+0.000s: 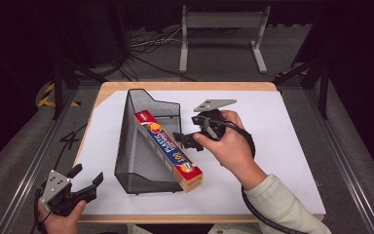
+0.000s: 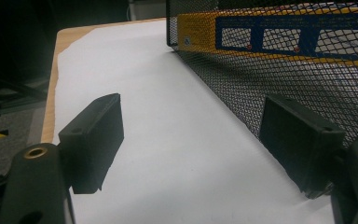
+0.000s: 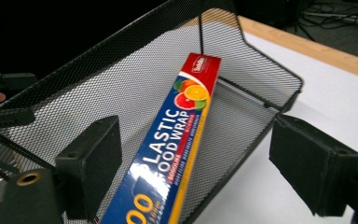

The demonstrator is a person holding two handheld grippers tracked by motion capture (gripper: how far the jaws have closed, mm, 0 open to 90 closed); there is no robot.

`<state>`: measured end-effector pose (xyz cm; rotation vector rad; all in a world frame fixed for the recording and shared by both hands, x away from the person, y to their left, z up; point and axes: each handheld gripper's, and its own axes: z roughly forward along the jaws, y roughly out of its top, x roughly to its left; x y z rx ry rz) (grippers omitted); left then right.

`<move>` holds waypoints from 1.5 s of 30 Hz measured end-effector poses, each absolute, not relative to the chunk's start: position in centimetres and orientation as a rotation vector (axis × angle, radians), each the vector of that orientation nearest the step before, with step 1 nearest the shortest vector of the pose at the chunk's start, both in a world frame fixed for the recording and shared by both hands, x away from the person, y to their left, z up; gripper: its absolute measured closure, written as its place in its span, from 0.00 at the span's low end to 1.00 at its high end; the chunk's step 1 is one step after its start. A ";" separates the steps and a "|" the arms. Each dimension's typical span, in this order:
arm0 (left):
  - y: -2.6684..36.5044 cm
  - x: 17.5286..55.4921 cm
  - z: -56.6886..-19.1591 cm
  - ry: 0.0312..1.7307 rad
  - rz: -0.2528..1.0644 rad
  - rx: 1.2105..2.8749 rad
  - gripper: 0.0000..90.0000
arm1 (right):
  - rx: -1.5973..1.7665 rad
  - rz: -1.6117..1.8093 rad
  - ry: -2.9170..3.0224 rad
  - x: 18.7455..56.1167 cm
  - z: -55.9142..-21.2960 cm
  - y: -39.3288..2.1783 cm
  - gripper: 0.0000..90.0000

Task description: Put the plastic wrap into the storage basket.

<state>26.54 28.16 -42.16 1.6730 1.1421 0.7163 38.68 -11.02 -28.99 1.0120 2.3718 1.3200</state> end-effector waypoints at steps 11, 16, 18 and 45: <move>28.1 26.6 -42.1 1.150 0.716 1.669 0.25 | 1.049 1.316 2.299 37.8 -28.6 -17.5 0.19; 27.9 26.7 -42.1 1.149 0.721 1.673 0.25 | 1.063 1.322 2.263 37.8 -28.9 -20.8 0.19; 27.9 26.7 -42.1 1.148 0.721 1.674 0.25 | 1.060 1.325 2.255 37.8 -29.0 -21.4 0.19; 28.0 26.6 -42.1 1.156 0.723 1.669 0.25 | 1.084 1.352 2.124 34.2 -37.9 -34.5 0.19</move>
